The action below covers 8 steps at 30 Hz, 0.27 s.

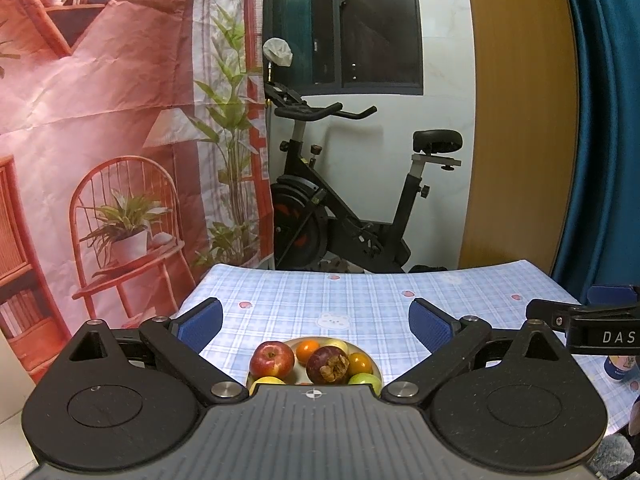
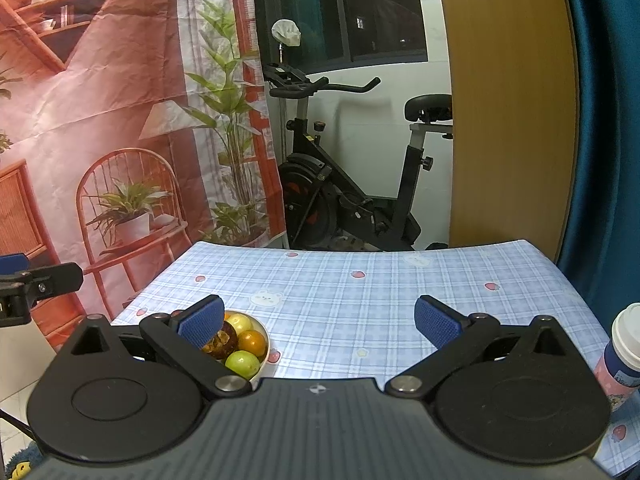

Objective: Organize fruits

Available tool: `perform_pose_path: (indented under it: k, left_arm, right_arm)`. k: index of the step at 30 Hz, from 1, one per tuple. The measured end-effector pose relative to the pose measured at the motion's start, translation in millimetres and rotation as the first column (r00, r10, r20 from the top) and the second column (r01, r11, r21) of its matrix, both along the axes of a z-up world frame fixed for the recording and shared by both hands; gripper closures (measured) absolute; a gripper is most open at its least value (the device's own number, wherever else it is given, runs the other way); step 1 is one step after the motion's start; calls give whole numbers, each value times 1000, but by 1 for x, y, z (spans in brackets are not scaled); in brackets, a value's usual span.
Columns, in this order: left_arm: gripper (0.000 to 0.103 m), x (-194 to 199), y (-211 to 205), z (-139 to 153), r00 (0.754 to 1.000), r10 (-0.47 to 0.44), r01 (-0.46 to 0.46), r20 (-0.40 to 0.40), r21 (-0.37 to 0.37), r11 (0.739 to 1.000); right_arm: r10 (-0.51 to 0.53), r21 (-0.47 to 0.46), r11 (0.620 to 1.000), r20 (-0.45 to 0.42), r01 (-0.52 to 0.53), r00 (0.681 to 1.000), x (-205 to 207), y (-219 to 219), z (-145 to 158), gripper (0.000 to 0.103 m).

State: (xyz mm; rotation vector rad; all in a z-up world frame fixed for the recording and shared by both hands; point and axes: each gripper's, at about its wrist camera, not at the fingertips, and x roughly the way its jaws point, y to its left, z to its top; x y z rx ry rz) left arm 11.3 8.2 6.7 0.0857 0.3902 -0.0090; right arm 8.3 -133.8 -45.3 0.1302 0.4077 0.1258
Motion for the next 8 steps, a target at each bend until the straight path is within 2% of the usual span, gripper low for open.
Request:
perform_pose_path:
  k: [8]
  left_arm:
    - [0,-3,3,0,1000,-3,4,8,-8,1000]
  right_arm:
    - [0,0,1000,-3,0,1000,0,0,-1,0]
